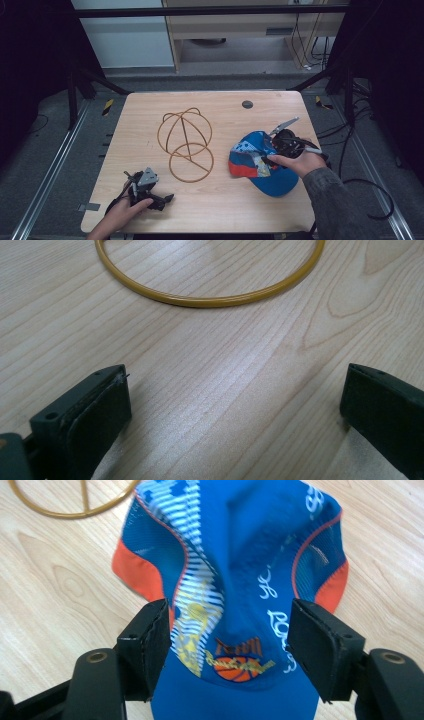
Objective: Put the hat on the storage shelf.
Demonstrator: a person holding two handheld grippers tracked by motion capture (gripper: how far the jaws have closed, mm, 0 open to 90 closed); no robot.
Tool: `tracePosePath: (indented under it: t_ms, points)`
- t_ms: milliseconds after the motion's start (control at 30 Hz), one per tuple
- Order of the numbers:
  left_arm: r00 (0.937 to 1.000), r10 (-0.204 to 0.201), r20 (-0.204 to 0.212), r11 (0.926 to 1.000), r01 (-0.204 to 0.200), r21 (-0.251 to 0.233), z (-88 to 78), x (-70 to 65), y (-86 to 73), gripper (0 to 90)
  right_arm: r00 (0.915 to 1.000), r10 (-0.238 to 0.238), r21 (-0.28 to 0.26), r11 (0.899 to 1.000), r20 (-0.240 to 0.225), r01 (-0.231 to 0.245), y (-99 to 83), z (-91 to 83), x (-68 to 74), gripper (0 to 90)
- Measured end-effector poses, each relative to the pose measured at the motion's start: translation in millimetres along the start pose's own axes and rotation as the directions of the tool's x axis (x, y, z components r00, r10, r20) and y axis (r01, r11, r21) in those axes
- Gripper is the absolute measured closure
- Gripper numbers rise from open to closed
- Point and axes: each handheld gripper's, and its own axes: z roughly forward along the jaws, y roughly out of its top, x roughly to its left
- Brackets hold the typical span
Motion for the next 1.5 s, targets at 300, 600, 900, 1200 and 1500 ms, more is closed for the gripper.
tracePosePath:
  t_ms: [300, 600, 900, 1200, 1500]
  points:
    - [1.0, -0.006, -0.003, 1.0, 0.006, -0.002, 0.4, -0.5, 0.2, 0.0, 0.9992, 0.04, 0.058, 0.998, -0.005, -0.039, 6.3, 19.9, -3.1, 40.6]
    - [1.0, -0.007, -0.004, 1.0, 0.007, -0.002, 0.7, -0.5, 0.5, 0.0, 0.997, 0.054, 0.082, 0.995, -0.055, -0.049, 8.8, 37.5, -10.9, 82.2]
    - [1.0, -0.004, -0.004, 1.0, 0.004, 0.0, 0.5, -0.3, 0.5, 0.0, 0.9973, 0.025, 0.057, 0.998, -0.068, -0.021, 12.7, 12.1, -10.9, 90.0]
    - [1.0, -0.006, -0.005, 1.0, 0.006, -0.001, 0.9, -0.4, 0.9, 0.0, 0.9979, -0.002, -0.036, 0.999, -0.064, 0.0, 17.8, -26.0, -10.4, 90.0]
    - [1.0, -0.004, -0.005, 1.0, 0.004, 0.001, 0.8, -0.3, 1.0, 0.0, 0.998, -0.016, -0.11, 0.994, -0.061, 0.009, 20.6, -41.9, -6.4, 90.0]
